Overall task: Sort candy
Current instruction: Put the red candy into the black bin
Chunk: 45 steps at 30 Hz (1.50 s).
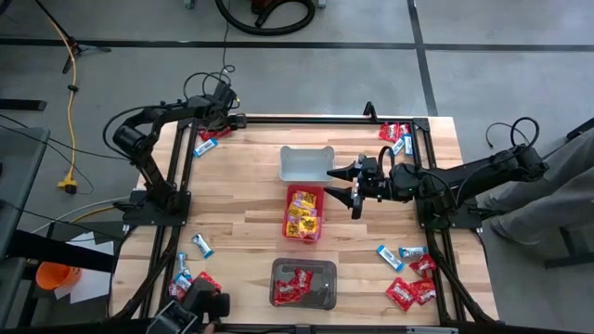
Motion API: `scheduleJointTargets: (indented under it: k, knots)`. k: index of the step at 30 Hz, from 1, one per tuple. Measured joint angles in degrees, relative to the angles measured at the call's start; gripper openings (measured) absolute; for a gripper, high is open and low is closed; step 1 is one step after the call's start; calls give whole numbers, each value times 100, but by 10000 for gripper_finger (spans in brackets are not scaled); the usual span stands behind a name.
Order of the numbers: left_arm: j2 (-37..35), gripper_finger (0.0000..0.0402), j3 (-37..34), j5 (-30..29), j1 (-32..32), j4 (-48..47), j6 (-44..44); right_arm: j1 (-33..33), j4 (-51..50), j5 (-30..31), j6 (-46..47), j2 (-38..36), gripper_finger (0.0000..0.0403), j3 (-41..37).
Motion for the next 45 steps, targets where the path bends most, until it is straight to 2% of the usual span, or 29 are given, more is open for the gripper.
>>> scheduleJointTargets:
  k: [3,6,10,13,15,22,31,34,37,41,45]
  knots:
    - [5,181,-8,-146,8,-11,-129,0,-8,0,194,-1,263,0]
    - [5,149,-37,-207,27,-34,-58,0,-37,0,306,-1,264,0]
    - [64,86,-59,-182,45,-122,-37,0,-39,0,434,-1,263,0]
    - [189,30,-42,-4,45,-193,26,7,-40,0,457,-1,264,0]
    - [248,9,-36,202,20,-188,52,7,-40,-3,459,-1,263,0]
    - [-79,1,-82,748,-129,-238,54,7,-43,-29,573,-1,263,0]
    - [-1840,0,-71,1108,-533,238,558,7,-18,-35,366,-1,263,0]
    - [-2554,0,-71,1325,-965,314,737,-39,212,-43,345,0,263,0]
    - [-3216,0,-67,1508,-1695,529,875,-113,633,-52,320,-1,263,0]
    - [-3840,0,-67,1545,-3008,997,1101,-197,1177,-52,-18,-1,263,0]
    - [-4121,0,-64,1540,-4415,1718,1211,-225,1398,-93,-211,-1,263,0]
